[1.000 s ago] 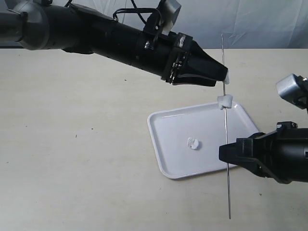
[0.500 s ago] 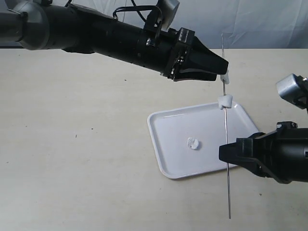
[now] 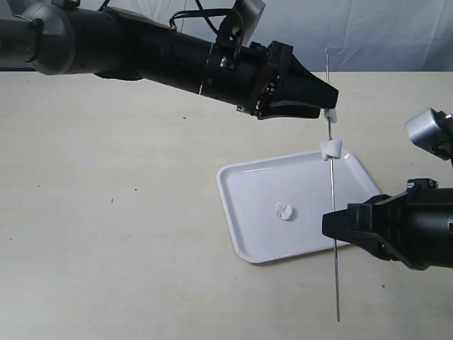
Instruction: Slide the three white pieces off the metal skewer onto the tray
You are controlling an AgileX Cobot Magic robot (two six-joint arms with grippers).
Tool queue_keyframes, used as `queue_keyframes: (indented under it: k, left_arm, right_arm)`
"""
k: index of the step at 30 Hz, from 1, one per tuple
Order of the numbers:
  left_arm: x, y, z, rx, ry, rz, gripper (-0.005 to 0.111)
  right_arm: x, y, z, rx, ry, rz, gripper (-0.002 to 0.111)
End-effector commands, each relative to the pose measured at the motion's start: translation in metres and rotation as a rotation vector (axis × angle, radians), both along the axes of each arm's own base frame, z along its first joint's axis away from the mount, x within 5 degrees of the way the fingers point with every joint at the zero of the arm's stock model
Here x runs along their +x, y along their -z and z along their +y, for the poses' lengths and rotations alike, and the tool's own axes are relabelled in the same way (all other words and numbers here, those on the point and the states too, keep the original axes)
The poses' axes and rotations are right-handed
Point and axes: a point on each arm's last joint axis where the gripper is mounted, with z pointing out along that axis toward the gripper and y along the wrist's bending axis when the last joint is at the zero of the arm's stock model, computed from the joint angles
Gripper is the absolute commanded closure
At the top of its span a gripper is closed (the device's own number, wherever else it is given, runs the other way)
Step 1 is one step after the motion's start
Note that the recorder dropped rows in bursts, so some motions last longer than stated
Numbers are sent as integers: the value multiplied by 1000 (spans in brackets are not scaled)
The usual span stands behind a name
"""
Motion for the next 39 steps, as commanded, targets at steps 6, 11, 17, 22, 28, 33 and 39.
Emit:
queue_keyframes:
  k: [6, 11, 17, 22, 28, 33, 39]
  left_arm:
    - [-6, 1, -8, 8, 10, -5, 64]
    - [-6, 1, -8, 15, 12, -10, 69]
    - [-6, 2, -8, 19, 4, -12, 75]
    - [-5, 2, -8, 23, -5, -15, 79]
    - [-4, 2, -8, 24, -9, -16, 88]
    - [-3, 1, -8, 15, -19, -19, 95]
    - [-1, -2, -8, -16, -37, -14, 104]
  right_arm:
    - [1, -3, 0, -2, -3, -19, 109]
    - [1, -3, 0, -1, -5, -17, 109]
    - [1, -3, 0, -2, -1, -20, 109]
    - [1, -2, -1, -5, -2, -22, 109]
    - [2, -2, -1, -8, 1, -25, 109]
    - [2, -2, -1, -18, -1, -30, 109]
    - [1, -1, -1, -27, -16, -26, 109]
